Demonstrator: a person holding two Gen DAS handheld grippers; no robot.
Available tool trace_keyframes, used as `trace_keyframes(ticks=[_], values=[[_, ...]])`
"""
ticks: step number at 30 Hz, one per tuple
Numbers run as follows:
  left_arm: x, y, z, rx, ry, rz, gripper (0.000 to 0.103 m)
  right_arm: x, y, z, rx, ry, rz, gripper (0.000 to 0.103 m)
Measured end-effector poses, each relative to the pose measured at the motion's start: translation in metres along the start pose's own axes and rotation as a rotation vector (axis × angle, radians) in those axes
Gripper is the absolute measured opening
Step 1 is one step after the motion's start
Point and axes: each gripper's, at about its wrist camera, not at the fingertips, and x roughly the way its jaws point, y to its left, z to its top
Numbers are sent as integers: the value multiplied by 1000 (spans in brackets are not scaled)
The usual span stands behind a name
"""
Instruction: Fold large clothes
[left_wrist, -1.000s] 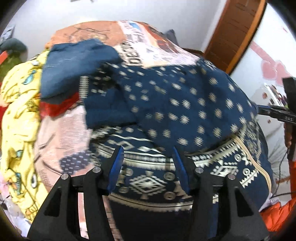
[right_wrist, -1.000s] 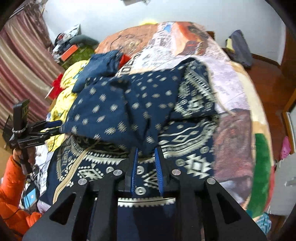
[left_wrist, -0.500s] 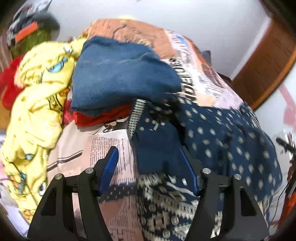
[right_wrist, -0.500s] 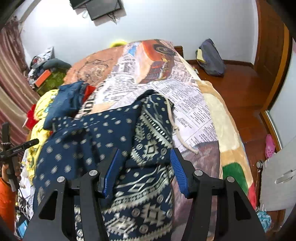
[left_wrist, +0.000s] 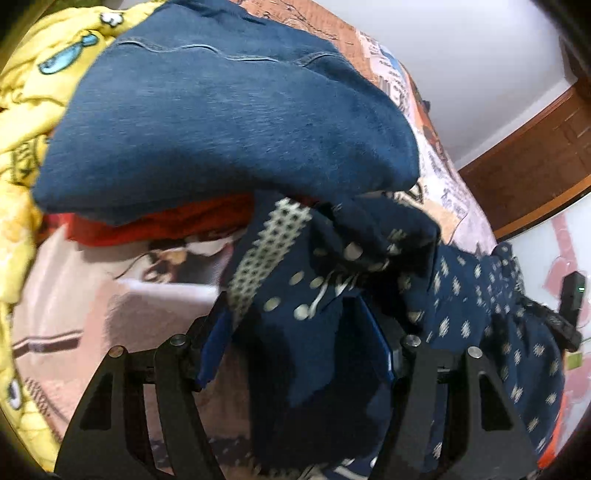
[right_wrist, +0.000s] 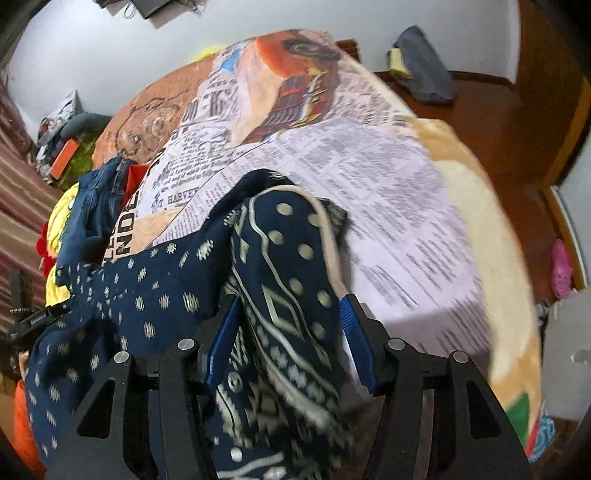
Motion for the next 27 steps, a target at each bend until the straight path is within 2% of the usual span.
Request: trace_keyframes(ticks=[5,6,8,9,10,11,12,14,19,27], values=[[11,-10,5,20,-5,16,65,19,1,9,-4,14,-9,55],[9,-13,5,24,-18,25,62,20,3,10,-12,8,-16,55],[6,-19,4,38,-43,45,50,21,5,12,-21,-7,-29,50],[2,-24,3,53,-60,61,40,21,7,11,-27,-16,-27,47],[-2,-29,1,73,-71,71,25,22,8,11,-34,-15,-19,37],[-5,-31,0,84,-76,75,19,22,10,10,-41,-14,-10,29],[-9,-36,-2,101,-85,90,9,22,12,10,-42,-20,0,25],[-19,-44,-5,131,-101,109,7,16,17,9,-58,-44,4,19],[-62,-79,-11,217,-207,126,6,-17,32,10,-95,-138,27,17],[-133,-117,0,300,-381,82,5,-73,69,22,-182,-289,58,16]])
